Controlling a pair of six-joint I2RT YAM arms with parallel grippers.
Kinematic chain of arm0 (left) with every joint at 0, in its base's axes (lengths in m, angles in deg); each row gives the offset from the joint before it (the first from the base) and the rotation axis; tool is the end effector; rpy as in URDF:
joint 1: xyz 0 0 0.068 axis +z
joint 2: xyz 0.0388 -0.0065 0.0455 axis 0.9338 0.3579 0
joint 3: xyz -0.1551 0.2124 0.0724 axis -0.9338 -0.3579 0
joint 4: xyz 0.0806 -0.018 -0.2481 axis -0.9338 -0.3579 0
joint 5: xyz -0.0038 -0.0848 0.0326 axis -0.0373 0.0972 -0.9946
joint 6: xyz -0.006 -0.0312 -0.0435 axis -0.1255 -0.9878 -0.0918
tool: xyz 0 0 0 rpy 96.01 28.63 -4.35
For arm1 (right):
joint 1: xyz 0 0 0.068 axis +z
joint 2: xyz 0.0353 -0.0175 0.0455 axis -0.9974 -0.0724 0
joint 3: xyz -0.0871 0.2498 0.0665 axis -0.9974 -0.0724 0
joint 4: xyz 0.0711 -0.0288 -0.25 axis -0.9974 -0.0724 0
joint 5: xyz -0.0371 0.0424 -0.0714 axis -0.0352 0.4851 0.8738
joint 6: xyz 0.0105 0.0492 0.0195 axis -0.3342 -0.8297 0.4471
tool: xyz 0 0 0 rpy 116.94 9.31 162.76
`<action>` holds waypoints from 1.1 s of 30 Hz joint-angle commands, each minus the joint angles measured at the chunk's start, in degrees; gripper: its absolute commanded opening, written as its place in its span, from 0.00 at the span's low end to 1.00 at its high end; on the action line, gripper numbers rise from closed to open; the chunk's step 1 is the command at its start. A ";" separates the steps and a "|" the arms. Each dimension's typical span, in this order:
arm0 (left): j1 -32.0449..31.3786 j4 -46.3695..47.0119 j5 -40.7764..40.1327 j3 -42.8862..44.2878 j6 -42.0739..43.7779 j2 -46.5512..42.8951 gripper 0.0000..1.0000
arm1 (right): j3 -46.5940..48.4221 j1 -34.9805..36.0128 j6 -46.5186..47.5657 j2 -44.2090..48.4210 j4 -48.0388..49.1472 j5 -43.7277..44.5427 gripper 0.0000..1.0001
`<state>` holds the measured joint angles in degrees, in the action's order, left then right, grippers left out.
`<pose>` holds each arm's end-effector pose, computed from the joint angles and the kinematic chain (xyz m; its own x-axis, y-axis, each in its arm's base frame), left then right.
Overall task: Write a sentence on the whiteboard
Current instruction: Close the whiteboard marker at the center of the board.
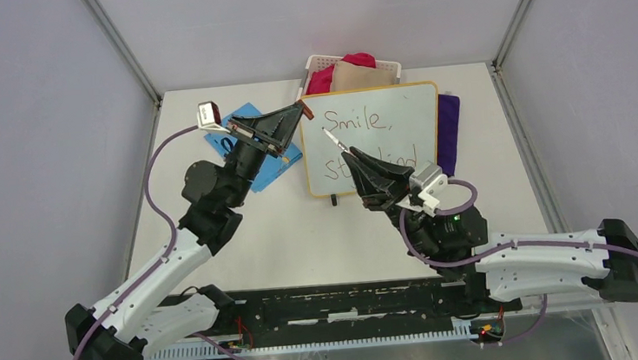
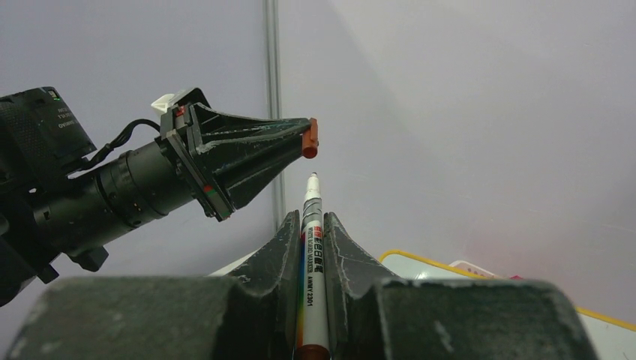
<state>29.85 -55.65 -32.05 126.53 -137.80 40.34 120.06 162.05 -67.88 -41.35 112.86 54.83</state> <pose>0.1748 -0.1393 0.4076 -0.4680 -0.8540 -0.2270 0.4722 -0.0245 -0.8811 0.0665 0.1928 0.3844 0.3984 0.3905 -0.8300 -0.6330 0.7718 0.0593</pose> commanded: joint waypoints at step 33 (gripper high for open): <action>-1.51 0.11 -1.35 -0.23 -2.55 -2.37 0.02 | 5.60 0.26 -0.93 -3.83 4.14 -0.13 0.00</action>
<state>28.65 -57.25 -33.76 125.78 -137.80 38.79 123.01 162.05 -68.36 -45.17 114.13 54.15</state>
